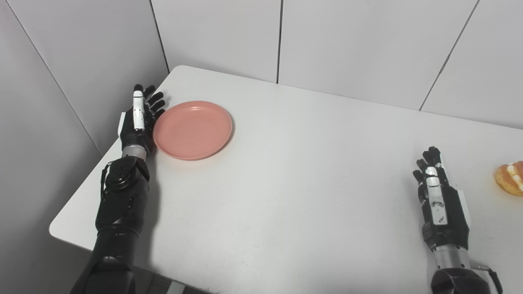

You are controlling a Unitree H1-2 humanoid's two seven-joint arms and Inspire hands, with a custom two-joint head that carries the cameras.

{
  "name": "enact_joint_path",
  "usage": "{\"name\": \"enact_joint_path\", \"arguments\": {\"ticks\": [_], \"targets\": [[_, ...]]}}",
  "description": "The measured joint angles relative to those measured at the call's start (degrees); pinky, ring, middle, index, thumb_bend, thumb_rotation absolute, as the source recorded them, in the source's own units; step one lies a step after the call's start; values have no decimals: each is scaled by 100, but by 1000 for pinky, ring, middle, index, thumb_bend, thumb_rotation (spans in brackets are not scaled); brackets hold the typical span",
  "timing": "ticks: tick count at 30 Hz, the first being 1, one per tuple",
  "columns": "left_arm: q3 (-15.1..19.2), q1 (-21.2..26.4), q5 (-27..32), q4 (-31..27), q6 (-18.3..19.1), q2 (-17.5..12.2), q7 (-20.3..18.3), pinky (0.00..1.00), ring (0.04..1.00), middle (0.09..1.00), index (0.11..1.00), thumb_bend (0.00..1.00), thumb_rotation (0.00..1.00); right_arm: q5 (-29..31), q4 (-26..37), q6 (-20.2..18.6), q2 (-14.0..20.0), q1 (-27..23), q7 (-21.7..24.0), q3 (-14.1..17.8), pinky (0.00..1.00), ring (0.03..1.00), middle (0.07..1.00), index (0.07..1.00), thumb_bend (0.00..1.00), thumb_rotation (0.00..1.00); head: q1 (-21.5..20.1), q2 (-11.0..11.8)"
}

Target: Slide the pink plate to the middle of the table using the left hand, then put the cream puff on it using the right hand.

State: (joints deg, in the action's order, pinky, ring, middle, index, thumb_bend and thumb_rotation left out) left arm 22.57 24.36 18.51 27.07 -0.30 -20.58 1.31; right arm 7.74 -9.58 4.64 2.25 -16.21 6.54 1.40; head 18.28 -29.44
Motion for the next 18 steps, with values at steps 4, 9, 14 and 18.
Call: {"name": "enact_joint_path", "arguments": {"ticks": [4,9,14,18], "targets": [[-178,2,-84,50,-151,15,-6,870,882,870,851,677,1000,47,-19,0,-1,-20,12,6,1000,1000,1000,983,548,824,-26,0],[-310,-1,-138,-32,-164,105,2,843,851,834,822,636,1000,44,-44,5,-1,-33,7,8,1000,1000,1000,985,569,816,-35,-44],[-435,2,-104,-199,-24,209,-67,847,853,841,829,645,1000,47,-70,4,-1,-63,11,5,1000,1000,1000,994,577,836,-105,-79],[-440,14,76,-471,322,371,-103,863,875,860,843,625,1000,27,-66,4,2,-62,6,3,1000,1000,1000,994,574,840,-272,-61]]}}
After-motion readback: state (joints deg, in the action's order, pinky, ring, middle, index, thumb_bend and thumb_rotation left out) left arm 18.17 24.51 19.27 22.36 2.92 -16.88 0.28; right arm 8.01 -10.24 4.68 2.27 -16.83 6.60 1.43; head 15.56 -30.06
